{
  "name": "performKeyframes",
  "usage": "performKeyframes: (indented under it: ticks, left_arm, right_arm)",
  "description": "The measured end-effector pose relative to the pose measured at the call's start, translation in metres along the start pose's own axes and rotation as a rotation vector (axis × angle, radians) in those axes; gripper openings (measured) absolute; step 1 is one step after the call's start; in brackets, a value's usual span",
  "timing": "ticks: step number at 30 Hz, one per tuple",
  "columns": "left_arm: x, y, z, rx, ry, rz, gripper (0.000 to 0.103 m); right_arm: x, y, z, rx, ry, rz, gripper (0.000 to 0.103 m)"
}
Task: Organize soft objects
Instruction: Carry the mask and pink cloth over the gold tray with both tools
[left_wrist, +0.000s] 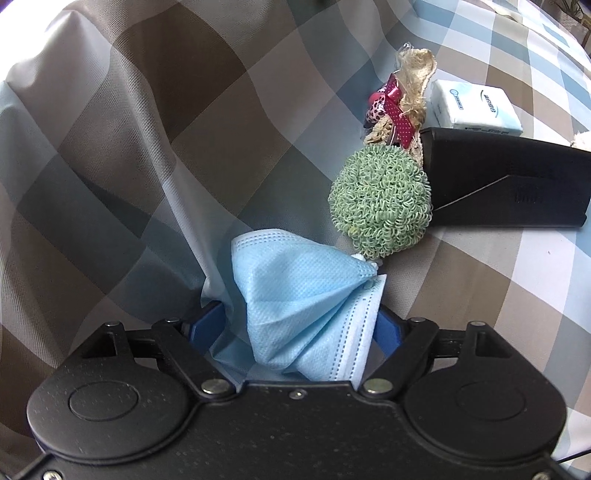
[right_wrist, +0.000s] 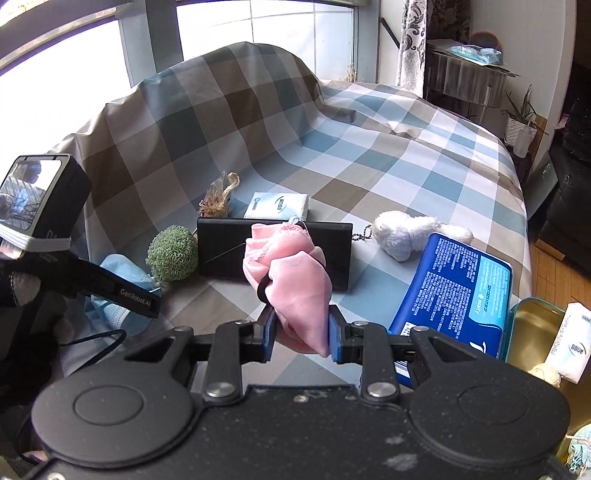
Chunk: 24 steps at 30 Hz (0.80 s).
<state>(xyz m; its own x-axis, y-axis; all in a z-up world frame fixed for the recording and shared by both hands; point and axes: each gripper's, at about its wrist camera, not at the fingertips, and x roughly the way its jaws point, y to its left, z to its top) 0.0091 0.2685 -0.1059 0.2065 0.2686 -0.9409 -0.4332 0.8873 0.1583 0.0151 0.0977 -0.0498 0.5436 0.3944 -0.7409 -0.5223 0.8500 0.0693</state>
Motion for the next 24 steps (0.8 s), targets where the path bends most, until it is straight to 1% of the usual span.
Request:
performKeyframes:
  ticks: [2,3,6,7,11,14,16,19,24]
  left_arm:
    - [-0.002,0.003,0.001,-0.003,-0.005,-0.006,0.068]
    - [-0.001,0.004,0.003,-0.001,-0.006,-0.011,0.067]
    - [-0.005,0.006,0.005,0.000,-0.010,-0.029,0.056]
    - [-0.007,0.006,0.005,0.003,-0.013,-0.040,0.051]
    - [-0.016,0.005,0.008,0.011,-0.034,-0.051,0.050]
    - [-0.029,0.006,0.008,0.022,-0.057,-0.063,0.050]
    - [-0.041,0.001,0.011,0.030,-0.076,-0.073,0.050]
    - [-0.058,-0.003,0.014,0.046,-0.106,-0.094,0.049]
    - [-0.073,-0.014,0.015,0.068,-0.132,-0.138,0.047]
  right_arm:
    - [-0.001,0.000,0.000,0.001,-0.004,-0.003,0.028]
    - [-0.002,0.000,0.000,0.002,-0.007,-0.004,0.028]
    - [-0.008,-0.001,0.000,0.005,-0.020,-0.010,0.028]
    - [-0.010,-0.001,0.000,0.007,-0.025,-0.011,0.028]
    - [-0.021,-0.004,0.000,0.019,-0.051,-0.021,0.028]
    - [-0.031,-0.008,0.000,0.035,-0.077,-0.031,0.028]
    - [-0.038,-0.012,0.001,0.047,-0.097,-0.037,0.028]
    - [-0.050,-0.020,0.003,0.072,-0.132,-0.047,0.028]
    - [-0.067,-0.035,0.005,0.113,-0.177,-0.073,0.028]
